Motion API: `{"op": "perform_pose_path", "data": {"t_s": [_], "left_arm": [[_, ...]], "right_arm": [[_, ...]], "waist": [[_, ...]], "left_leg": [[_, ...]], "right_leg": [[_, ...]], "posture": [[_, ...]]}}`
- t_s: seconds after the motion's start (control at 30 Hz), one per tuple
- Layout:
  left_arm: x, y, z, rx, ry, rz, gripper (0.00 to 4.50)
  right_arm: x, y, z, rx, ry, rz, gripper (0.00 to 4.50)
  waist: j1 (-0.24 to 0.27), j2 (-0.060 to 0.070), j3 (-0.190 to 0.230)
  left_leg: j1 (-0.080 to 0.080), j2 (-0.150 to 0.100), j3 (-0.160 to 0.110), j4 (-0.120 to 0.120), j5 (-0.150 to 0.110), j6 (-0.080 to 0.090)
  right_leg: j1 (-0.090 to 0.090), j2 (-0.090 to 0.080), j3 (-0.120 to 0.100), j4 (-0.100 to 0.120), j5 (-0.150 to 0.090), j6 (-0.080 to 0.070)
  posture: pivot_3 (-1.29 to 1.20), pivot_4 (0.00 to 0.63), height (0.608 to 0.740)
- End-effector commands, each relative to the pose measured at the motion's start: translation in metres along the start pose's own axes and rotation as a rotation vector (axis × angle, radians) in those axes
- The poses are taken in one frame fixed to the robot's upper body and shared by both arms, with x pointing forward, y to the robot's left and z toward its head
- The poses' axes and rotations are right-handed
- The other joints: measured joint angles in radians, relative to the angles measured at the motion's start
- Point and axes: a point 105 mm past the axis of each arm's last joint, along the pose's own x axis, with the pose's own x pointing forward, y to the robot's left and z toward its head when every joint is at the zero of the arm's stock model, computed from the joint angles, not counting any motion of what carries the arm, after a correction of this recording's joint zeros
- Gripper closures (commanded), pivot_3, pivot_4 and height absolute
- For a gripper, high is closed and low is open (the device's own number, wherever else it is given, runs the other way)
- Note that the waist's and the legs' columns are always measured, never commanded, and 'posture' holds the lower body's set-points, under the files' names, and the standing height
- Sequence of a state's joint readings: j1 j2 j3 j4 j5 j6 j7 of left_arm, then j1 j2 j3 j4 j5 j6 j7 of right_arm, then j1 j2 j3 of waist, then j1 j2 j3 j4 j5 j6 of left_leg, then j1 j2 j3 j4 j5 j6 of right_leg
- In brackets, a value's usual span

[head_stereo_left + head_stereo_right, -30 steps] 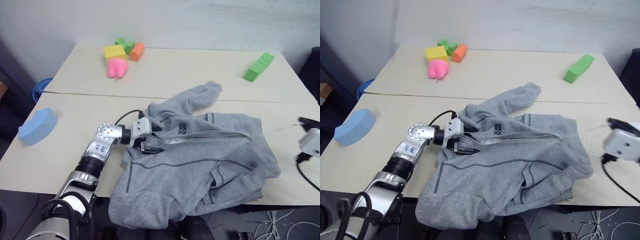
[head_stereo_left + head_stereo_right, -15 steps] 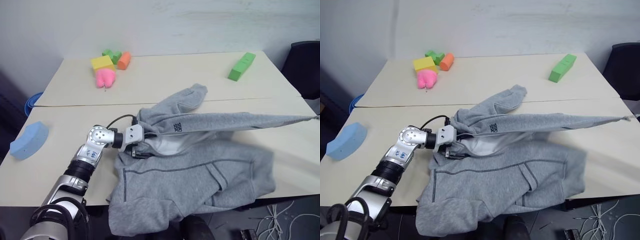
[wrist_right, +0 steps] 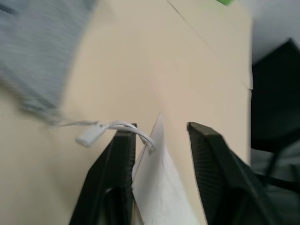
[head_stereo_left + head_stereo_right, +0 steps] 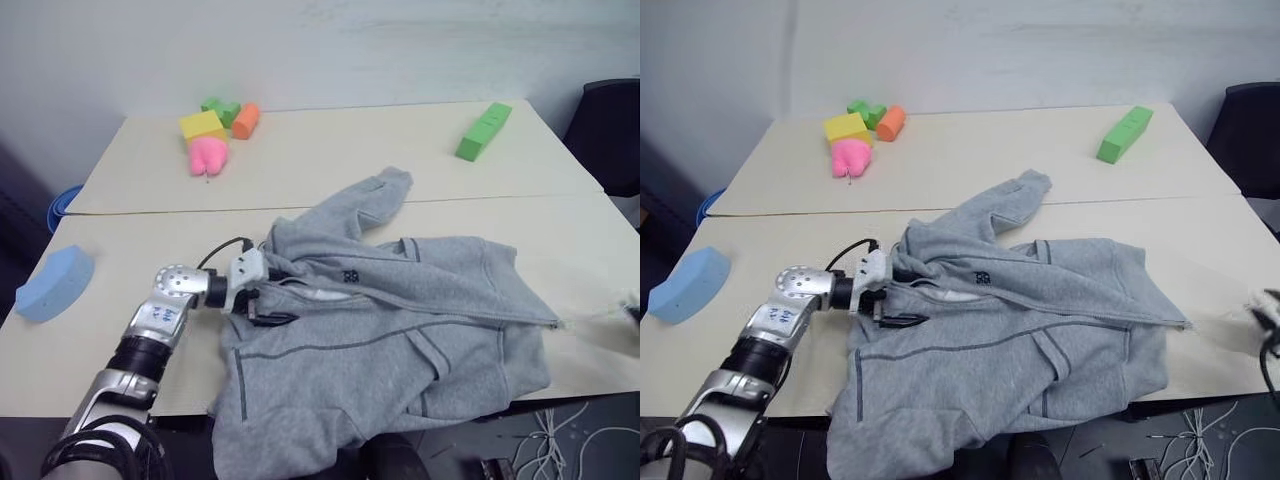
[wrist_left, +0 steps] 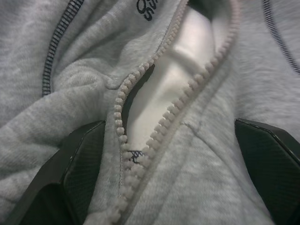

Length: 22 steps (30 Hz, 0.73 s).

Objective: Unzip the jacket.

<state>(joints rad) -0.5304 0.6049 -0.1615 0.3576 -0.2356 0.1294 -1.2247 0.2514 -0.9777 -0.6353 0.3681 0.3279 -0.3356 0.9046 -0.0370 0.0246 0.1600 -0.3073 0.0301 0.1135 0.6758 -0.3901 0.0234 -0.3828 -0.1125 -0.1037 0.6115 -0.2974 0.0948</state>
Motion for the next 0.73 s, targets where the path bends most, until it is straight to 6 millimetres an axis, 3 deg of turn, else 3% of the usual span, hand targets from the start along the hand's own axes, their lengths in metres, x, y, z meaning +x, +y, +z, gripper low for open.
{"op": "perform_pose_path", "data": {"t_s": [0.03,0.17,0.27,0.33,0.5,0.6,0.73], "left_arm": [[-0.032,-0.008,0.008,-0.035,-0.013,-0.015,0.0],[-0.069,-0.018,0.027,0.007,-0.09,-0.011,0.0],[-0.092,-0.024,0.023,0.047,-0.064,0.027,0.0],[-0.103,-0.027,0.019,0.056,-0.037,0.049,0.0],[-0.12,-0.041,0.004,0.063,-0.004,0.116,0.0],[-0.122,-0.043,-0.006,0.084,0.03,0.176,0.0],[-0.125,-0.061,-0.005,0.055,0.009,0.191,0.0]], "right_arm": [[-0.021,-0.014,0.063,0.101,-0.266,-0.017,1.47],[-0.033,0.021,0.099,0.247,-0.334,0.171,0.07],[-0.035,0.067,0.119,0.245,-0.329,0.401,0.03],[-0.035,0.087,0.13,0.236,-0.364,0.483,0.03],[-0.034,0.141,0.132,0.097,-0.403,0.726,0.03],[-0.028,0.15,0.127,0.103,-0.426,0.734,0.03],[-0.023,0.141,0.111,0.096,-0.427,0.652,0.03]], "waist": [[-0.001,-0.001,0.003],[0.01,-0.009,0.006],[0.014,-0.01,0.007],[0.022,-0.011,0.007],[0.036,-0.012,0.008],[0.043,-0.014,0.008],[0.04,-0.017,0.01]], "left_leg": [[-0.001,0.0,0.0,0.001,0.0,0.0],[-0.008,0.001,-0.002,0.005,0.0,-0.001],[-0.013,0.001,-0.005,0.005,-0.001,-0.002],[-0.014,0.001,-0.006,0.005,-0.002,-0.001],[-0.015,0.0,-0.006,0.006,-0.005,0.002],[-0.016,-0.002,-0.006,0.007,-0.006,0.003],[-0.016,-0.002,-0.005,0.007,-0.006,0.003]], "right_leg": [[-0.001,0.0,0.0,0.0,0.0,0.0],[-0.009,-0.001,0.001,0.002,-0.001,-0.002],[-0.012,-0.002,0.0,0.002,-0.002,-0.004],[-0.013,-0.002,-0.001,0.001,-0.002,-0.004],[-0.013,-0.003,-0.002,-0.001,-0.002,-0.003],[-0.013,-0.004,-0.002,-0.001,-0.002,-0.003],[-0.013,-0.004,-0.003,-0.001,-0.002,-0.003]], "posture": [[0.0,0.15,0.74],[0.0,0.15,0.74],[0.0,0.15,0.74],[0.0,0.15,0.74],[0.0,0.15,0.74],[0.0,0.15,0.74],[0.0,0.15,0.74]]}}
